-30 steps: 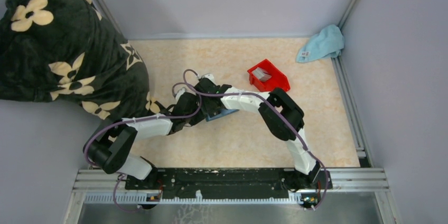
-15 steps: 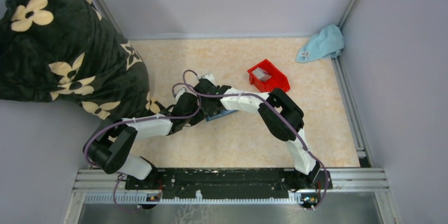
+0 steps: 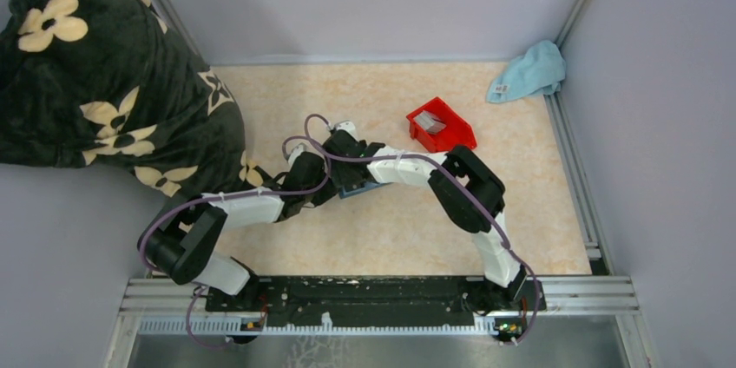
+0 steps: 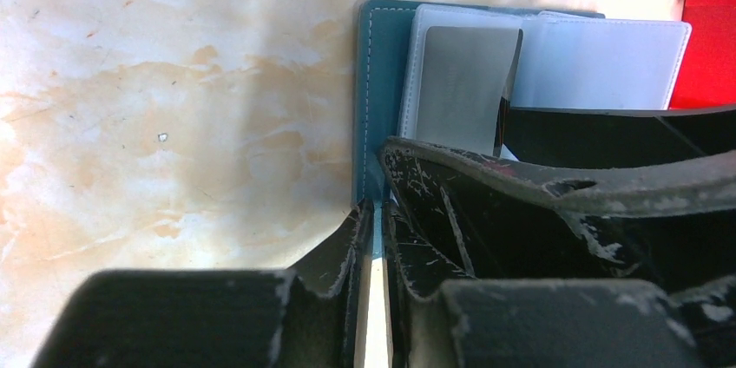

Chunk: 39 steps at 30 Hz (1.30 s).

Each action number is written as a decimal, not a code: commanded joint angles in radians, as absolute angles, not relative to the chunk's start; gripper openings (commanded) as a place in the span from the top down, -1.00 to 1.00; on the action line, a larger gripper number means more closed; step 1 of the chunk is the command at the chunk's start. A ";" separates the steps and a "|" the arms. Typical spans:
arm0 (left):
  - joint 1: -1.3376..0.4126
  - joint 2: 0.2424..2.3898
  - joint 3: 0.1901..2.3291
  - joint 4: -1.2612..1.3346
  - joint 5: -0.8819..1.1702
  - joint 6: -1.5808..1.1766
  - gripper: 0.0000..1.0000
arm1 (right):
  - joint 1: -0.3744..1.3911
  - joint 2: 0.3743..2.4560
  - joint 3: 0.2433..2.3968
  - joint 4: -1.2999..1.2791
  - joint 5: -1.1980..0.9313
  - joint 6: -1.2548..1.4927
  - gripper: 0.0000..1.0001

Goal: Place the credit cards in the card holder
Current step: Insert the credit card into the card holder.

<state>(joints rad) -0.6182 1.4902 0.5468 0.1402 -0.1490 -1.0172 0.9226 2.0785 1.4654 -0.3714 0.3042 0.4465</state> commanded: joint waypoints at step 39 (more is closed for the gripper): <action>-0.614 1.565 0.497 -0.108 -0.158 -0.969 0.66 | 0.779 1.888 1.203 -0.213 0.151 0.472 -0.38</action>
